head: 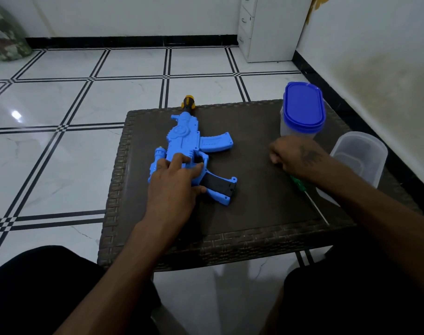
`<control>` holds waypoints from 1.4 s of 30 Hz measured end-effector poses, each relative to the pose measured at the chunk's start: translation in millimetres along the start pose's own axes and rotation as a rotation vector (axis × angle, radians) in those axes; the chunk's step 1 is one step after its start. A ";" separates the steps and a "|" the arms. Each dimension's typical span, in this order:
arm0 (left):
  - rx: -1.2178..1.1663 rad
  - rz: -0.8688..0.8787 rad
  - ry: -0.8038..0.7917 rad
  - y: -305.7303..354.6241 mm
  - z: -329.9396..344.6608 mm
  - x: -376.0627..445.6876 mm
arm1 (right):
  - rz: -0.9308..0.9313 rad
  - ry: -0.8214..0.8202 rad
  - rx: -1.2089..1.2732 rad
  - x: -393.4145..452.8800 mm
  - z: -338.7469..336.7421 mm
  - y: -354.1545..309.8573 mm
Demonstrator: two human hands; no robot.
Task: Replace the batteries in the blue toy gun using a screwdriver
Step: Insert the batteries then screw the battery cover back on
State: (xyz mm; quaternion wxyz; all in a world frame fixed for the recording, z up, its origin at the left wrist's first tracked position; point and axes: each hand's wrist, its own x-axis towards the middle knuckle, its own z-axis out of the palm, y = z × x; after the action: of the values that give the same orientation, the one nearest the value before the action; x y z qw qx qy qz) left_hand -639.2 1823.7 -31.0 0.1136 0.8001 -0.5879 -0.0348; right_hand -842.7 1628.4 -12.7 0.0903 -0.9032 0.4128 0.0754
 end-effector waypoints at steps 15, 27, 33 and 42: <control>0.009 -0.002 0.004 -1.0 0.1 1.3 | -0.164 0.222 0.806 -54.4 31.5 -75.6; 0.012 -0.012 -0.006 -0.8 1.1 2.5 | -0.134 0.219 0.779 -53.9 37.7 -77.4; 0.001 -0.005 0.002 -1.6 1.7 1.9 | -0.147 0.179 0.855 -55.7 34.4 -78.5; -0.009 -0.018 -0.027 -0.1 -0.8 2.3 | -0.095 0.065 0.931 -55.5 29.6 -75.8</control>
State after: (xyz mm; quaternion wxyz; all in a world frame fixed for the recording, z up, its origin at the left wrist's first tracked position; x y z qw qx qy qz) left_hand -638.2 1821.7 -30.0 0.1090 0.8044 -0.5820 -0.0494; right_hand -823.0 1724.5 -22.2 0.4763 -0.7864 0.3634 -0.1505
